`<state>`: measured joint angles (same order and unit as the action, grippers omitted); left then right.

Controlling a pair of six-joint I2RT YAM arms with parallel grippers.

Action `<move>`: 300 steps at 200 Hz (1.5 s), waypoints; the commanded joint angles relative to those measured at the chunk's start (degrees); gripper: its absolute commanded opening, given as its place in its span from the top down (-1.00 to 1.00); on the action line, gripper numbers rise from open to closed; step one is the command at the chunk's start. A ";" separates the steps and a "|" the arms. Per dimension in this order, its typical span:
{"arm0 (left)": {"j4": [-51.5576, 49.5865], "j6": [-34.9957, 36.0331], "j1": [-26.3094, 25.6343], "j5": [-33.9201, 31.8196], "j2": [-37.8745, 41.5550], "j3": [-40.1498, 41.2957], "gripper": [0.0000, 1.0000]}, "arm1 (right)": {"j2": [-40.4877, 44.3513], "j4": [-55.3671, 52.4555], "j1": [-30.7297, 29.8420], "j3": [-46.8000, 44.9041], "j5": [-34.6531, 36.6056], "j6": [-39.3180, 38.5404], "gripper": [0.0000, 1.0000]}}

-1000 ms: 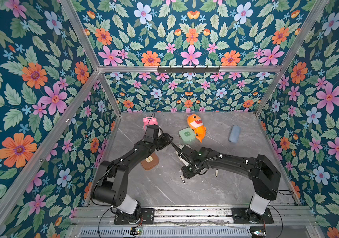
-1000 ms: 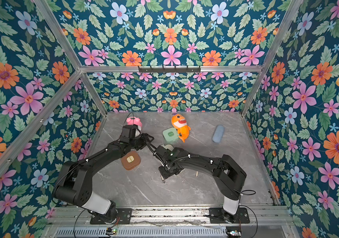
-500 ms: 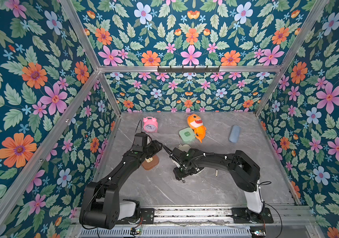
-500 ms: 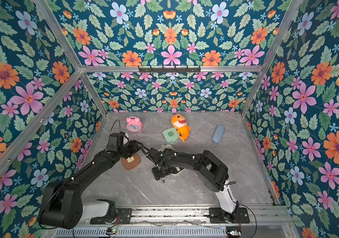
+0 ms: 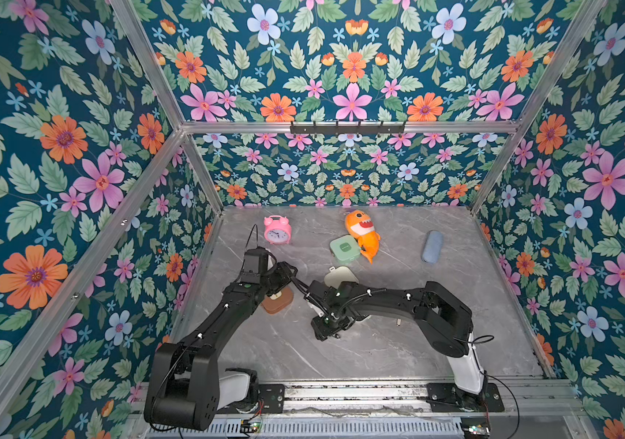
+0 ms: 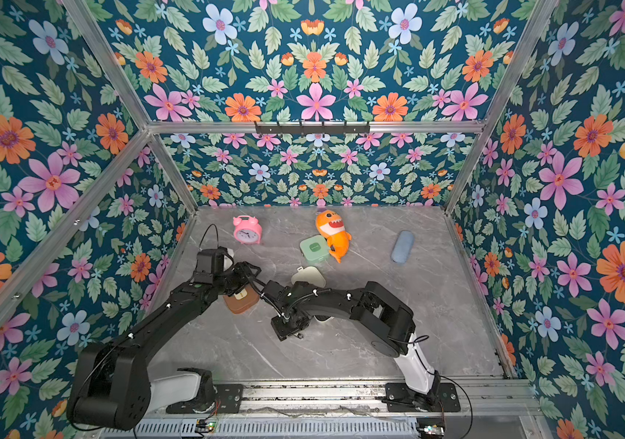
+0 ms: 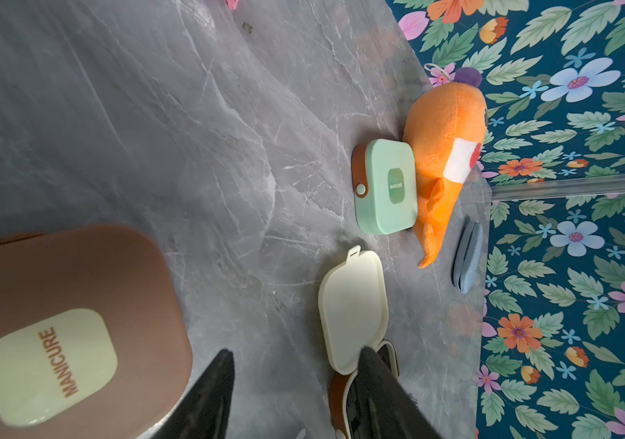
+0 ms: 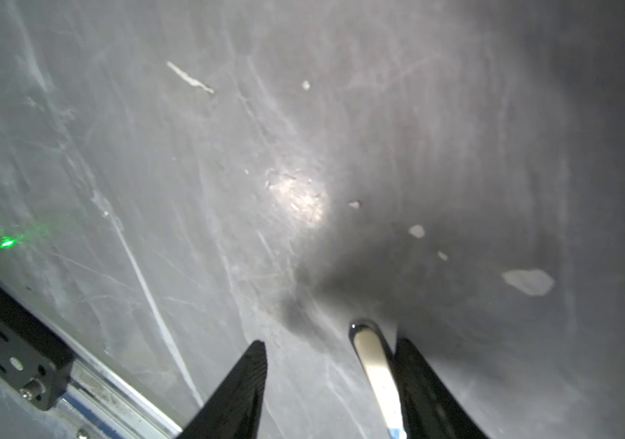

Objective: Organize nail clipper sets
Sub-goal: Adjust the nail clipper at the center of the board.

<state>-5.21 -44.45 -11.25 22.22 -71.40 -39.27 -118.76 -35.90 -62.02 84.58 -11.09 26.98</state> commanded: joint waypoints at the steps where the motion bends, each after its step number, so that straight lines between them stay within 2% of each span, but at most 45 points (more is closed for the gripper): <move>1: -0.41 0.79 0.13 0.28 1.27 0.97 -0.11 | -1.04 -2.23 -1.22 -1.27 -1.38 2.16 -0.10; 113: -1.38 -0.08 0.19 0.28 8.10 6.67 -0.10 | 4.31 2.46 -6.29 -12.39 -0.79 8.21 -0.09; 175: -0.68 -0.03 0.22 0.19 7.14 7.19 -0.10 | 7.75 -1.10 -6.64 -7.48 1.74 8.10 -0.17; 209: -0.34 0.46 0.17 0.11 5.62 6.50 -0.10 | 8.62 -3.53 -9.18 -6.12 3.00 7.95 -0.18; 265: -0.06 0.99 0.18 -0.24 4.16 6.14 -0.10 | 8.34 -2.37 -10.84 -8.28 -1.31 9.23 -0.18; 300: -0.06 1.07 0.20 -0.33 4.07 6.13 -0.10 | 6.78 -1.33 -10.83 -9.58 -1.57 9.84 -0.19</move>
<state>-5.96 -44.42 -11.11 22.35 -67.24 -32.88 -111.02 -37.41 -72.79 75.44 -12.03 35.48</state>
